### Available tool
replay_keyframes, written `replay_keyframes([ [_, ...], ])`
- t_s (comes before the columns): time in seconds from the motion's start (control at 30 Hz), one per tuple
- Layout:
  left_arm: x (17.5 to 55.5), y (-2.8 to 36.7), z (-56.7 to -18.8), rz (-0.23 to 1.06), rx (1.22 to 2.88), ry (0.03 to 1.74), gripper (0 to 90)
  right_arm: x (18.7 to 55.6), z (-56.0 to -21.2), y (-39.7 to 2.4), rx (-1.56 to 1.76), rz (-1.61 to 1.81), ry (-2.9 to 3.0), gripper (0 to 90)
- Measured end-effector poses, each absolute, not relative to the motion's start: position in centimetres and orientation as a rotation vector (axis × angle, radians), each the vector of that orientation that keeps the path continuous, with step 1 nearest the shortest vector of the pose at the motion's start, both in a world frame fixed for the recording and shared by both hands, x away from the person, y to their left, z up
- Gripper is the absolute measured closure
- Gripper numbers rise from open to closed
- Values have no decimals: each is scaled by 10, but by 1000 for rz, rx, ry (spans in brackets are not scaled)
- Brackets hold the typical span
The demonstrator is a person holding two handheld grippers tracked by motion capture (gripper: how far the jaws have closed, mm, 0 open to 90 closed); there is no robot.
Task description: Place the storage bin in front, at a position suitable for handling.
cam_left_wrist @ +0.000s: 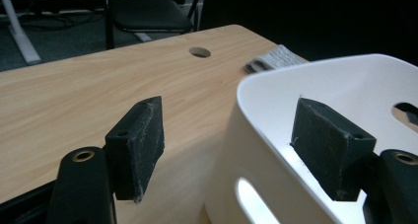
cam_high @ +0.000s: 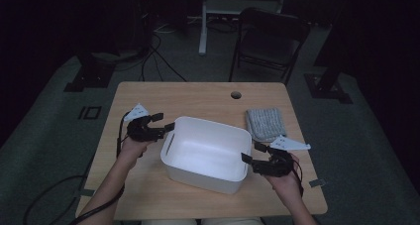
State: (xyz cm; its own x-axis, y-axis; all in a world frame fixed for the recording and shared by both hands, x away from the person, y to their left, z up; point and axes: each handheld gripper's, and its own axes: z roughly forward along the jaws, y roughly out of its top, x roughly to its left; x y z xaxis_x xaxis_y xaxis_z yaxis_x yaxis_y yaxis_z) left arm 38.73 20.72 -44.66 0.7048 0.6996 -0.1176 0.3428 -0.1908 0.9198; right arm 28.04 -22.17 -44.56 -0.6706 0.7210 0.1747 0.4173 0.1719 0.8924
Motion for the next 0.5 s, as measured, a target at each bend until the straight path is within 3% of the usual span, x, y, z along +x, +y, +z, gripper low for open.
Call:
replay_keyframes([
  [0.17, 397, 196, -447, 361, 1810, 797, 308, 271, -454, -218, 1138, 1480, 2138, 288],
  [0.27, 400, 191, -450, 322, 1801, 759, 472, 265, -456, -216, 1148, 1482, 2138, 288],
  [0.37, 401, 185, -451, 347, 1855, 733, 502, 261, -457, -215, 1148, 1482, 2139, 289],
  [0.4, 401, 184, -450, 344, 1858, 733, 568, 258, -458, -214, 1160, 1503, 2150, 288],
  [0.5, 402, 180, -447, 361, 1853, 735, 631, 254, -459, -211, 1168, 1512, 2149, 290],
])
